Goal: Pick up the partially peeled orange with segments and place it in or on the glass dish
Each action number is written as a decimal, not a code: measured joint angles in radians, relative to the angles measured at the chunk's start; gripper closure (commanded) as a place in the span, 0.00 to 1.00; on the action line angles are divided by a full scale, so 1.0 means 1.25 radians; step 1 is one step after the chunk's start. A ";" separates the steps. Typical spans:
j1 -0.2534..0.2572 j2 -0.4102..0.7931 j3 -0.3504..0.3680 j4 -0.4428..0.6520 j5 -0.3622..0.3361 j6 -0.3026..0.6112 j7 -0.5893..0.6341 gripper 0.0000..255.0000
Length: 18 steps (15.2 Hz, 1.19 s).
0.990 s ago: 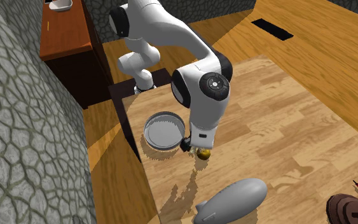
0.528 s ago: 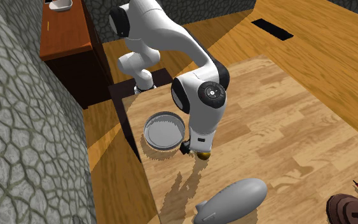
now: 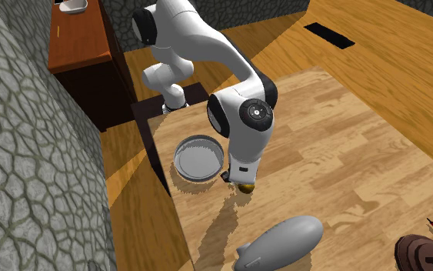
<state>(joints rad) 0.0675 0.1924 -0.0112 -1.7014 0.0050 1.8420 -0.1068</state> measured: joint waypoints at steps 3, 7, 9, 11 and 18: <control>0.000 0.000 0.000 0.000 0.000 0.000 0.000 1.00; 0.000 0.000 0.000 0.000 0.000 0.000 0.000 0.00; -0.012 -0.004 0.002 -0.009 0.032 0.023 -0.028 0.00; -0.037 -0.008 0.007 -0.030 0.122 0.079 -0.101 0.00; -0.039 0.004 0.013 -0.083 0.162 0.160 -0.132 0.00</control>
<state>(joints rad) 0.0187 0.1980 0.0056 -1.8051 0.2069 2.0418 -0.2714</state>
